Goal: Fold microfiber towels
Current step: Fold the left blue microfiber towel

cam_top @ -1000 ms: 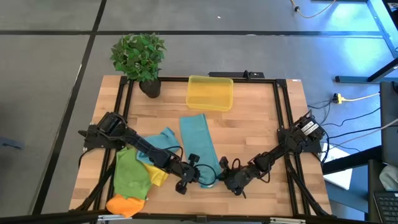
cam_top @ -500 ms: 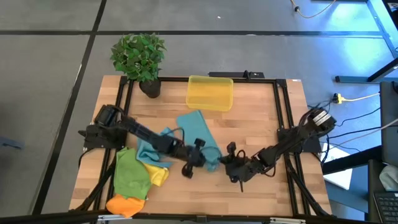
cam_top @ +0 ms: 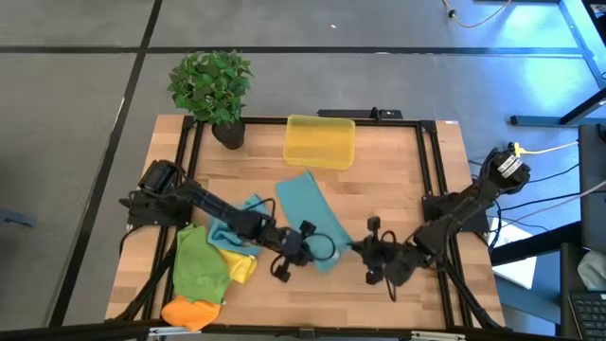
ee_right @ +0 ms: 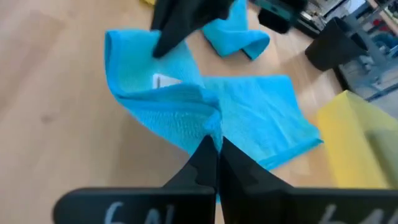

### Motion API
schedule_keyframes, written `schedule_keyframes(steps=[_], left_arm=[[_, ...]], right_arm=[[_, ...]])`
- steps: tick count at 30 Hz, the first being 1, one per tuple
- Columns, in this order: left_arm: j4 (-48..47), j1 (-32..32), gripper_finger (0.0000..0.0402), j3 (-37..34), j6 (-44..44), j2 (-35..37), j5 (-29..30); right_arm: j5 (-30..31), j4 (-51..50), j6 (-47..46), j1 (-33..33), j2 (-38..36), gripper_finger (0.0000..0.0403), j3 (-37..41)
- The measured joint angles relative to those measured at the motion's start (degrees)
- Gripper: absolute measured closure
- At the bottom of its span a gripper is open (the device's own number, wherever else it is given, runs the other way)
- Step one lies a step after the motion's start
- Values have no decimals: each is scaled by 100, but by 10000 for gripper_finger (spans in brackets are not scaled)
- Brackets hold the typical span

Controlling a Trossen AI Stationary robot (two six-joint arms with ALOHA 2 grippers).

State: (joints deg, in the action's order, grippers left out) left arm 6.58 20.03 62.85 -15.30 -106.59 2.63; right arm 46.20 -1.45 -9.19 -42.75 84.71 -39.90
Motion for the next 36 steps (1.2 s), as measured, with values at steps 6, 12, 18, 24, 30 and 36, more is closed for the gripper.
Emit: schedule_keyframes(steps=[6, 12, 18, 24, 30, 36], left_arm=[[-54, 660, 402, 12, 572, 0, -1], [-254, 1361, 402, 12, 880, -7, 589], [-708, 1516, 402, -85, 1324, -9, 1307], [211, 1248, 401, -920, 1483, 273, 1432], [1597, 946, 401, -2040, 1313, 959, 1410], [1680, 299, 401, -2604, 1486, 1536, 1785]], right_arm=[[-56, 1470, -309, -608, 766, 403, -51], [-58, 1723, 410, -708, 1748, 403, -886], [-13, 1054, 748, -384, 2212, 403, -1482], [239, 703, 200, -29, 2023, 403, -1118], [275, 1549, 409, 203, 1730, 403, -659], [452, 1556, 29, 970, 1495, 403, -357]])
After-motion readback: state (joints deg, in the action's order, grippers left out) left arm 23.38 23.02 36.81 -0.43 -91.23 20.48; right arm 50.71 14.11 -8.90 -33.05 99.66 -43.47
